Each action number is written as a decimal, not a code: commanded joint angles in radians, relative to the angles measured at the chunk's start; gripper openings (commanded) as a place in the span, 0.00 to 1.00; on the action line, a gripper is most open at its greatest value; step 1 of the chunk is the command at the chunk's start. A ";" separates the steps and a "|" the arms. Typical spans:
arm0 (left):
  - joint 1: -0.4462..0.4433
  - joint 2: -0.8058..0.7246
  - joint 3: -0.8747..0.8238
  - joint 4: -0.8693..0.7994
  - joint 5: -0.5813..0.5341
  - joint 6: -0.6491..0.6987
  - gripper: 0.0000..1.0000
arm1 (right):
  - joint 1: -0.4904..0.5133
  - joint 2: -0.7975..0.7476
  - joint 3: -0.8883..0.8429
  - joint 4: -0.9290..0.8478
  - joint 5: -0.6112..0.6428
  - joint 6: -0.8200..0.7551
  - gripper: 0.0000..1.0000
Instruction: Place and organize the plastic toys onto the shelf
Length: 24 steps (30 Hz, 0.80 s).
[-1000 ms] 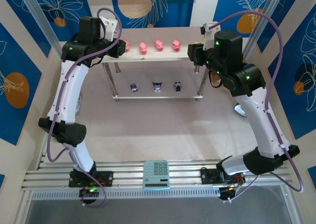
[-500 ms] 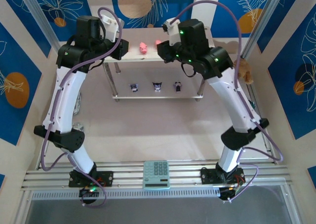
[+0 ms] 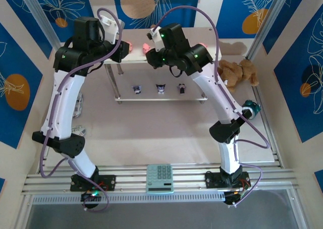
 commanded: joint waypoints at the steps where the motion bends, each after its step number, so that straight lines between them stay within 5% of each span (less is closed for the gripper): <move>1: 0.014 -0.043 -0.015 -0.009 -0.012 0.024 0.24 | 0.004 0.015 0.040 -0.004 -0.006 0.007 0.21; 24: 0.065 -0.091 -0.105 0.024 0.006 0.049 0.26 | 0.004 0.122 0.080 0.070 0.068 0.019 0.22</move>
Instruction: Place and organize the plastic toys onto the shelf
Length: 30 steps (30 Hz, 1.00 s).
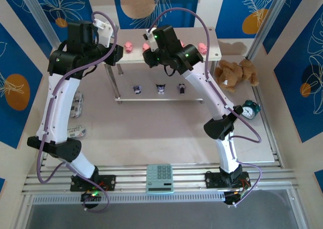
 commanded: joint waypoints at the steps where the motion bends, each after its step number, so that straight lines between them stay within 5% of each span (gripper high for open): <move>1: 0.016 -0.031 -0.010 0.025 0.010 0.015 0.26 | 0.004 0.031 0.042 0.024 0.016 0.008 0.21; 17: 0.039 -0.036 -0.033 0.032 0.023 0.022 0.26 | 0.005 0.068 0.089 0.027 0.003 0.017 0.22; 24: 0.045 -0.055 -0.063 0.039 0.011 0.021 0.27 | 0.004 -0.057 0.056 0.084 -0.067 0.024 0.22; 30: 0.049 -0.087 -0.109 0.058 -0.003 0.019 0.29 | -0.013 -0.273 -0.059 0.195 0.016 -0.037 0.45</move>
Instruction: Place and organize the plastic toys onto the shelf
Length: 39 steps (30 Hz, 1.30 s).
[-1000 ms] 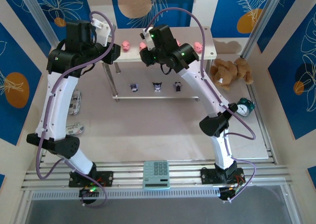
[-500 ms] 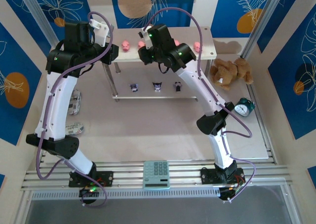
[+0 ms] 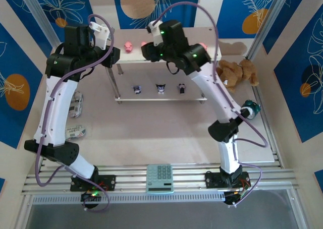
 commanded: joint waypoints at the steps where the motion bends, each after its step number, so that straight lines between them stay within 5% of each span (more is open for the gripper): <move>1: 0.013 -0.039 -0.021 0.028 -0.009 0.019 0.29 | -0.020 -0.172 -0.021 0.094 0.065 -0.046 0.46; 10: 0.015 -0.086 -0.176 0.059 -0.096 0.014 0.32 | -0.128 -0.363 -0.203 -0.071 0.324 -0.050 0.50; 16: 0.040 -0.221 -0.465 0.152 -0.133 -0.035 0.41 | -0.206 -0.651 -0.646 -0.053 0.344 0.058 0.54; 24: 0.183 -0.404 -0.904 0.319 0.006 -0.146 0.42 | -0.268 -0.884 -1.022 -0.217 0.344 0.199 0.56; 29: 0.247 -0.512 -1.162 0.515 -0.027 -0.166 0.44 | -0.357 -0.976 -1.284 -0.197 0.191 0.288 0.60; 31: 0.250 -0.546 -1.234 0.582 -0.065 -0.167 0.50 | -0.410 -1.005 -1.371 -0.156 0.101 0.317 0.61; 32: 0.250 -0.561 -1.266 0.614 -0.083 -0.164 0.85 | -0.437 -1.017 -1.413 -0.133 0.062 0.328 0.62; 33: 0.251 -0.571 -1.289 0.637 -0.103 -0.164 1.00 | -0.462 -1.025 -1.450 -0.112 0.027 0.336 0.66; 39: 0.255 -0.574 -1.336 0.701 -0.179 -0.141 1.00 | -0.554 -1.011 -1.517 -0.060 -0.069 0.338 0.89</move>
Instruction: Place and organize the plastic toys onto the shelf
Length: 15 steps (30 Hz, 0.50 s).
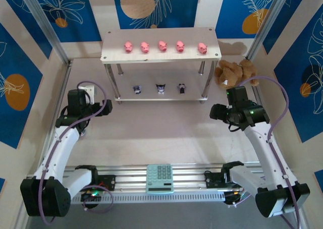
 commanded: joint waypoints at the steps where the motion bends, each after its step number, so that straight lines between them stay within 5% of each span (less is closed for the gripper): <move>1: 0.011 -0.014 -0.025 0.124 -0.077 0.018 1.00 | -0.030 -0.010 -0.004 0.068 -0.105 0.025 0.92; 8: 0.011 -0.010 -0.194 0.451 -0.197 0.048 1.00 | -0.040 -0.001 -0.047 0.116 -0.107 0.022 0.99; 15: 0.010 0.221 -0.420 1.027 -0.071 0.049 1.00 | -0.042 0.014 -0.053 0.126 -0.092 0.037 0.99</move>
